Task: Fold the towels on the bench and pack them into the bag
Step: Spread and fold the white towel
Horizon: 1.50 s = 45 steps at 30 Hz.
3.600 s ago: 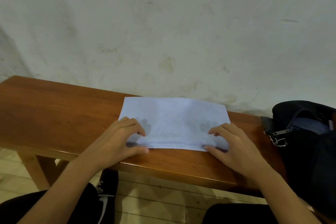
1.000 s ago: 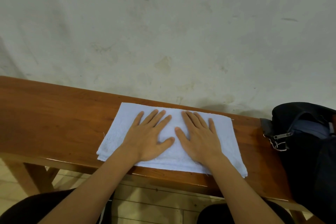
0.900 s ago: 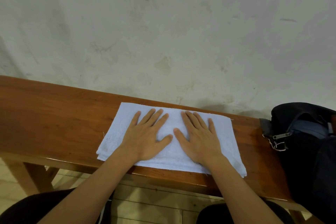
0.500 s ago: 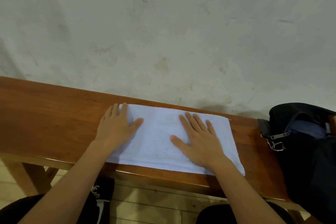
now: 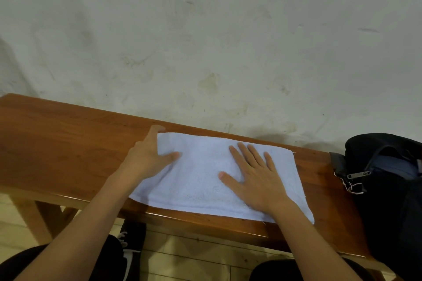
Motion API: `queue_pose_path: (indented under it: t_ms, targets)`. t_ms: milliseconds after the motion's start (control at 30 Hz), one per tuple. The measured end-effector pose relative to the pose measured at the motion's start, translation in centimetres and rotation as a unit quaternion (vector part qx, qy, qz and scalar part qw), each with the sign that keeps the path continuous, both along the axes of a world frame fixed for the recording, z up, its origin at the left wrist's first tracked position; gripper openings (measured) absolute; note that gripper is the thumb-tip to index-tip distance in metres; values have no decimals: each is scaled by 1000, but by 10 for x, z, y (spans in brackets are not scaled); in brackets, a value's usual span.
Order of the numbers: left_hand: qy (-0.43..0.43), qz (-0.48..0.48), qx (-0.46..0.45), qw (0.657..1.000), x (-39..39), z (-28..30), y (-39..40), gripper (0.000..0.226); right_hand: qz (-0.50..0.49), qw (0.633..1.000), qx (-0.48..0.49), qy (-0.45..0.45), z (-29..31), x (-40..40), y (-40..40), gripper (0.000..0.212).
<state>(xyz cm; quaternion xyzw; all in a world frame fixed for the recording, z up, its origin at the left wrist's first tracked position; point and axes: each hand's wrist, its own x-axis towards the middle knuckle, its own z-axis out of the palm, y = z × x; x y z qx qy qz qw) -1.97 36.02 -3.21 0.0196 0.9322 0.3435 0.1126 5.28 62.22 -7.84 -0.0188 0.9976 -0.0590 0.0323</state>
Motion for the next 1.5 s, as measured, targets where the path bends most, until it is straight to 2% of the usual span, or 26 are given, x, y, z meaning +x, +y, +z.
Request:
queue_pose_path:
  t_ms: [100,200,333,433,567,667,933,1033,1233,1367,1500]
  targets:
    - [-33,-27,52,998,-3,4,-12,76,3,1000,-1,-1,1,1,1,92]
    - [-81,-51,80,992,-5,2,-19,63,13,1000,-4,-8,0,1,2,84]
    - [-140,-21,170,975,-7,11,-21,54,59,997,-32,-40,4,0,12,76]
    - [-161,-4,244,956,-7,19,-24,59,93,990,-54,-87,12,1,22,92]
    - [-165,11,355,920,-2,29,-23,62,114,986,-24,-122,19,-1,20,112]
    - [-152,7,414,898,2,39,-22,64,114,986,-13,-120,21,-2,6,116]
    - [-168,-22,586,793,11,60,-9,62,98,988,11,-115,20,-11,-37,124]
    - [-160,-18,605,780,13,66,2,61,99,990,14,-104,16,-14,-48,124]
    - [-161,-15,607,778,11,67,18,66,89,994,9,-64,11,-16,-68,123]
    - [-157,-13,600,784,5,68,15,67,72,995,-54,-30,8,-14,-64,123]
    - [-165,-38,588,791,10,68,19,70,53,996,-68,-10,17,-13,-38,106]
